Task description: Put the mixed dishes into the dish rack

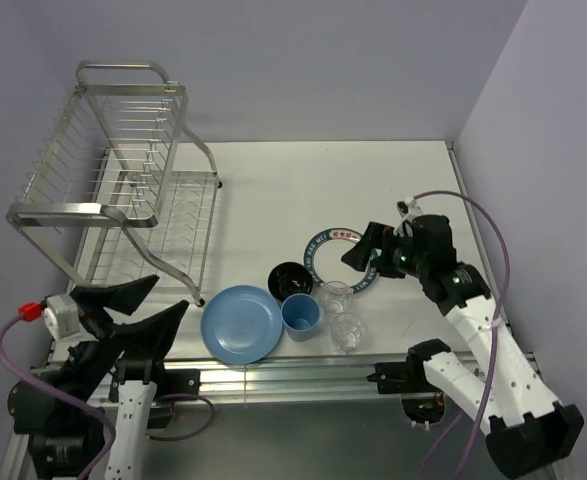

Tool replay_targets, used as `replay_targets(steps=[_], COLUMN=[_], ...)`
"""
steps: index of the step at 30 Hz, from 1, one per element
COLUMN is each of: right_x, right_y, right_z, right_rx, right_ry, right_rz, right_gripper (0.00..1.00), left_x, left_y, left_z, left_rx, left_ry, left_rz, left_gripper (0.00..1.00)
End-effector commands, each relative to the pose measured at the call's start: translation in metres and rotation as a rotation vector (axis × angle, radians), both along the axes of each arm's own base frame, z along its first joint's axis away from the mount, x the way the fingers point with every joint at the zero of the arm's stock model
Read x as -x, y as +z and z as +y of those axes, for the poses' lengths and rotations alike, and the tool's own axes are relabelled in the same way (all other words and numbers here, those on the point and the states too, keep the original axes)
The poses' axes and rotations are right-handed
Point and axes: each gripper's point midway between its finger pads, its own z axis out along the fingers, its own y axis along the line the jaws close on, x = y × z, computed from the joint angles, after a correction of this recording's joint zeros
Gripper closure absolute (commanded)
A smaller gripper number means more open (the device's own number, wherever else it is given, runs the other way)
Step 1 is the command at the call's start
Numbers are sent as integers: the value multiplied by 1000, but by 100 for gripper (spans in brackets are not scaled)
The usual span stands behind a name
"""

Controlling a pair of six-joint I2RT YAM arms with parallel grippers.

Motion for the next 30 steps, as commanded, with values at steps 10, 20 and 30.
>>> replay_targets(steps=[10,20,30], right_x=[-32,-65,-66], right_y=[21,-18,-80], right_z=[57,99,130], right_rx=[322,345,436], right_ry=[175,302,405], right_rz=[75,38,141], right_gripper=[0,13,24], left_x=[74,46,24], left_y=[-1,-31,-33], left_z=[40,48,28], left_rx=[156,117,26], left_ry=[319,380,242], left_rz=[283,534,750], left_gripper=[1,1,1])
